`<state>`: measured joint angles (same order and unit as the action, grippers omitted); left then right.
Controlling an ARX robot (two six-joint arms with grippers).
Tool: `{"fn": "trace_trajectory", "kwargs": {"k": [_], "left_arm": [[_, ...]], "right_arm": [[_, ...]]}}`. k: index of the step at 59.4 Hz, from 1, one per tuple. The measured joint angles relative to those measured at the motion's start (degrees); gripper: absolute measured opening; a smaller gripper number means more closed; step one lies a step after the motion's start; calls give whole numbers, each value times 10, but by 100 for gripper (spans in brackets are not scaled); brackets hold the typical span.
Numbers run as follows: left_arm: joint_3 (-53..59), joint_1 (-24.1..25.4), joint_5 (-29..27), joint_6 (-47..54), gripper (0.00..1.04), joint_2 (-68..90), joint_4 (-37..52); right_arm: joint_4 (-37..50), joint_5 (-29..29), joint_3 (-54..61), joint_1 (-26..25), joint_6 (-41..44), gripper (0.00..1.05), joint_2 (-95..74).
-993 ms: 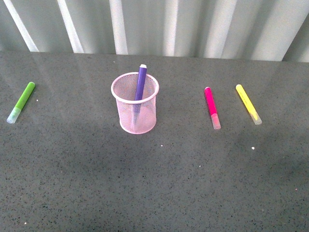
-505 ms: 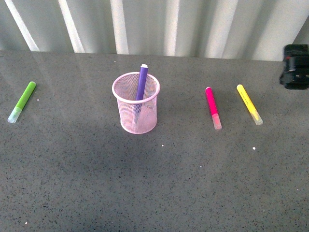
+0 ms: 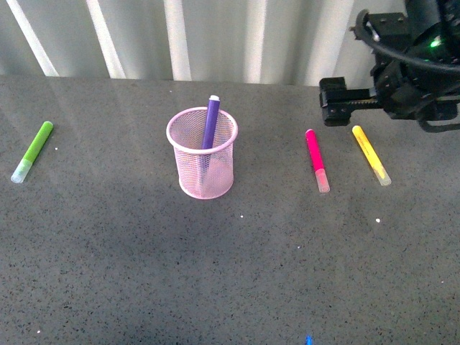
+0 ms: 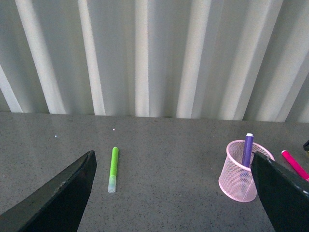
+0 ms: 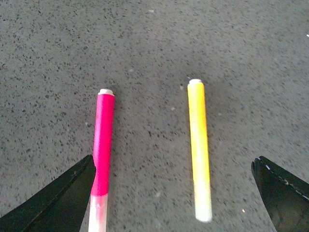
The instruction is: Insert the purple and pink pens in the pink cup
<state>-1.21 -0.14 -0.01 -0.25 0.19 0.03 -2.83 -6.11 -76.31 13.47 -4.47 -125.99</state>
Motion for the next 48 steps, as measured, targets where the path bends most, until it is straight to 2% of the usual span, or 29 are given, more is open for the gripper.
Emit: {"fn": "trace_trajectory", "kwargs": {"k": [16,48], "left_arm": [[0,0,0,0,98,0,0],[0,0,0,0,98,0,0]], "right_arm": [[-21,5,-84,28,5,98,-82],[-49,11,-168,29,-17,98,-158]]}}
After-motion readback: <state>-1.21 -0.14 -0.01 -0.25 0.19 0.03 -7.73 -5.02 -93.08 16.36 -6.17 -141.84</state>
